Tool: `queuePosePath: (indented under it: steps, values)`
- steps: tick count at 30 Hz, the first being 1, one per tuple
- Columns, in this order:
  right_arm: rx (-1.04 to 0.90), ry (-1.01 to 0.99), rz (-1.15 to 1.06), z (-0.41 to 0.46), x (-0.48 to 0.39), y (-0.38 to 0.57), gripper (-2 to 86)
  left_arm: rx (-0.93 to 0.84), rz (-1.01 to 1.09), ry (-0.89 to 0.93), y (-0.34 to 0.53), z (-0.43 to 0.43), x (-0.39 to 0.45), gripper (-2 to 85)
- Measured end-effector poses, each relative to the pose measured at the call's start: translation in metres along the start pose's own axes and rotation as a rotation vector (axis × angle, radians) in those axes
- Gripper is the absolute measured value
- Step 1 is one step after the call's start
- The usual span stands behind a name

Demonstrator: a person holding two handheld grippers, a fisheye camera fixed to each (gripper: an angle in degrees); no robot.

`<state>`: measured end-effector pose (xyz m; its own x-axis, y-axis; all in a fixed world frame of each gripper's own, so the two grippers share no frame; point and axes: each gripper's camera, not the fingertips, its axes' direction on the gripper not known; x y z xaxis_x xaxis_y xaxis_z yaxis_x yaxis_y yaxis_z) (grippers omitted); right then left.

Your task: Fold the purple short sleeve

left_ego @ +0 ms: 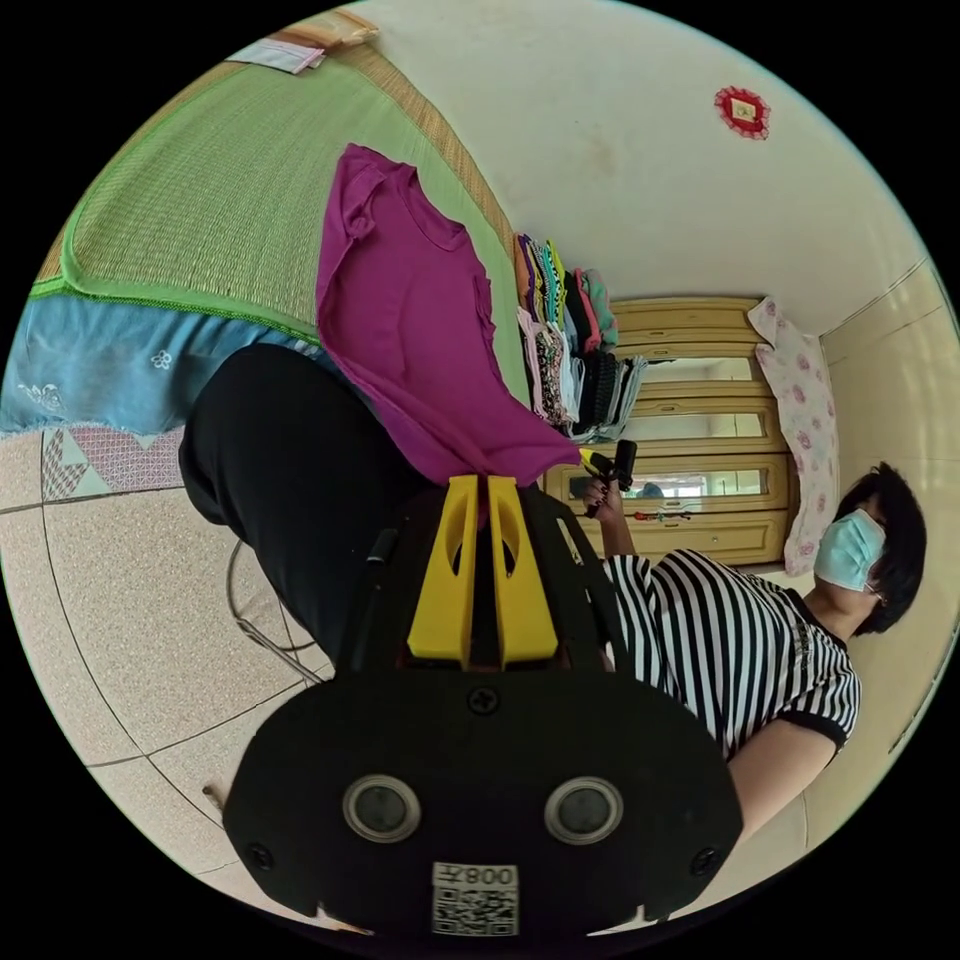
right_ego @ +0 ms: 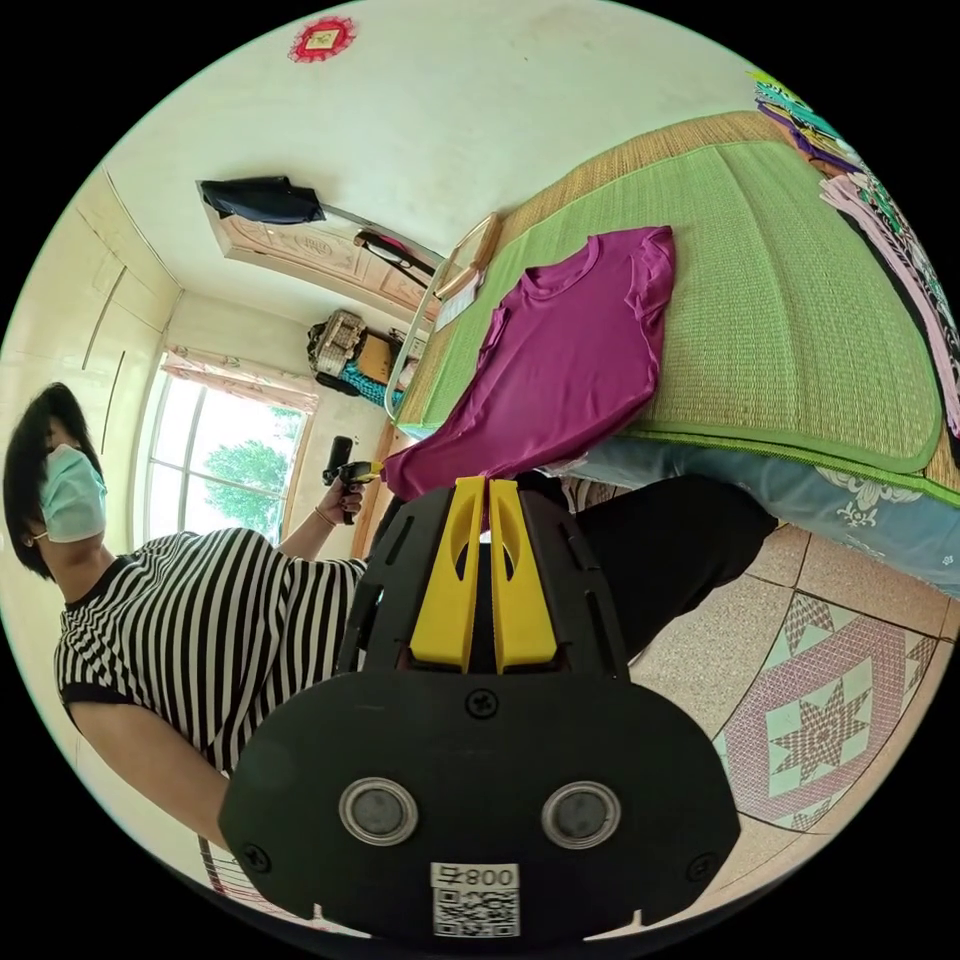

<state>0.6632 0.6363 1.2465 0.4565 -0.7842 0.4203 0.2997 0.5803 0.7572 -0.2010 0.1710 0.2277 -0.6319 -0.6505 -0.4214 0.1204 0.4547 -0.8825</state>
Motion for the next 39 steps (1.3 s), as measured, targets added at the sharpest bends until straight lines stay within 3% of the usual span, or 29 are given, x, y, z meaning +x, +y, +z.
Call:
queuePosePath:
  steps: [8, 17, 28, 39]
  values:
    - [0.043, 0.015, -0.029, -0.011, -0.018, -0.059, 0.3, 0.066, 0.019, 0.032, -0.068, -0.021, 0.017, 1.7]
    - [0.085, 0.074, -0.010, -0.020, -0.019, -0.177, 0.3, 0.180, 0.035, 0.064, -0.202, -0.054, 0.033, 1.7]
    - [0.056, 0.103, 0.065, -0.004, 0.022, -0.348, 0.3, 0.237, -0.040, 0.060, -0.382, -0.071, 0.021, 1.6]
    - [0.006, 0.131, 0.158, 0.025, 0.080, -0.446, 0.3, 0.226, -0.125, 0.044, -0.513, -0.060, -0.016, 1.8]
